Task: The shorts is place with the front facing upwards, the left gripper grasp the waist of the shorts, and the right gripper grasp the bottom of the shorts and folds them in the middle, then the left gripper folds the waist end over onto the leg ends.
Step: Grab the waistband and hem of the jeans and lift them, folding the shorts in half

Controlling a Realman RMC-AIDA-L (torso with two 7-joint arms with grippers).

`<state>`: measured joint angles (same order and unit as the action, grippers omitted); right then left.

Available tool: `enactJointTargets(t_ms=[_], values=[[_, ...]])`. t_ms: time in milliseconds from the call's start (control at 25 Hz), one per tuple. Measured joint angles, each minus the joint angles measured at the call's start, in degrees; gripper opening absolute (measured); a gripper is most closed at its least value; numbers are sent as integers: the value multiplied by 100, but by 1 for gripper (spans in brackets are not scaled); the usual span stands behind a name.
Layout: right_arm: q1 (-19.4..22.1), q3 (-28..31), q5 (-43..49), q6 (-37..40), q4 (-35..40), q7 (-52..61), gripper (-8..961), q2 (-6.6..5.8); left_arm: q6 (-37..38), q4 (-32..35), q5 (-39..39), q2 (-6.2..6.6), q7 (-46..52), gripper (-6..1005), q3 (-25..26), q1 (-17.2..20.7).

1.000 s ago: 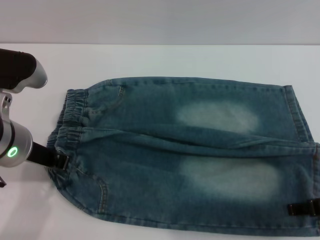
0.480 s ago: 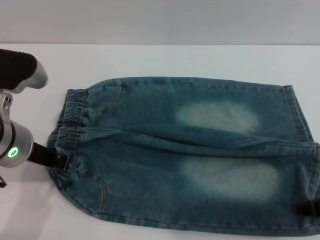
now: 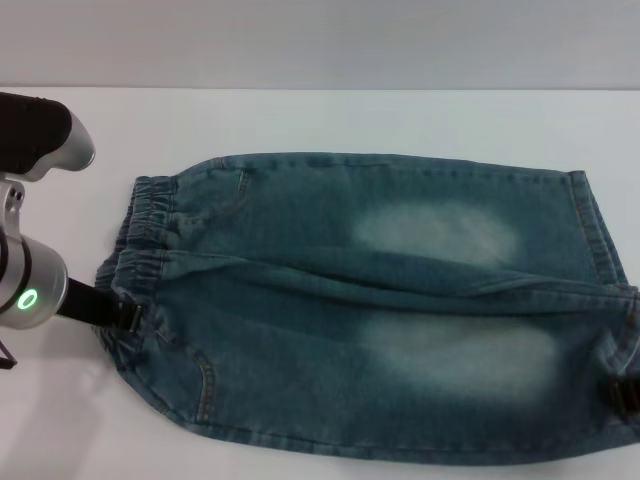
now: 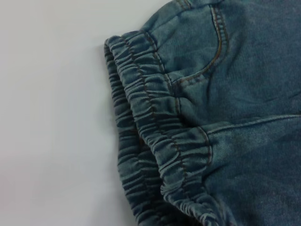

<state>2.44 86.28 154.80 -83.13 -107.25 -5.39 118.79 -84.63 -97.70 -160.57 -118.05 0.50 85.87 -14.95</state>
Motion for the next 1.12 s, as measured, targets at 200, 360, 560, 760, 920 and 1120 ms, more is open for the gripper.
enactJointTargets(t_ms=[200,360,560,760,920,1120], values=[[-14,8,-3,161,-112,-1,27,3,99,-68,4,-6,3,111,0,40],[23,110,-4,382,-355,0,3,4,278,-172,8,-8,11,111,13,116],[-1,364,18,773,-570,-5,10,3,642,-400,9,-4,12,111,61,259],[-8,561,57,1321,-692,-42,17,-3,1097,-497,10,0,14,110,118,333],[1,671,62,1845,-726,-58,23,2,1393,-519,37,2,68,110,117,349],[63,713,65,2238,-745,-59,30,6,1910,-522,175,2,80,109,98,389]])
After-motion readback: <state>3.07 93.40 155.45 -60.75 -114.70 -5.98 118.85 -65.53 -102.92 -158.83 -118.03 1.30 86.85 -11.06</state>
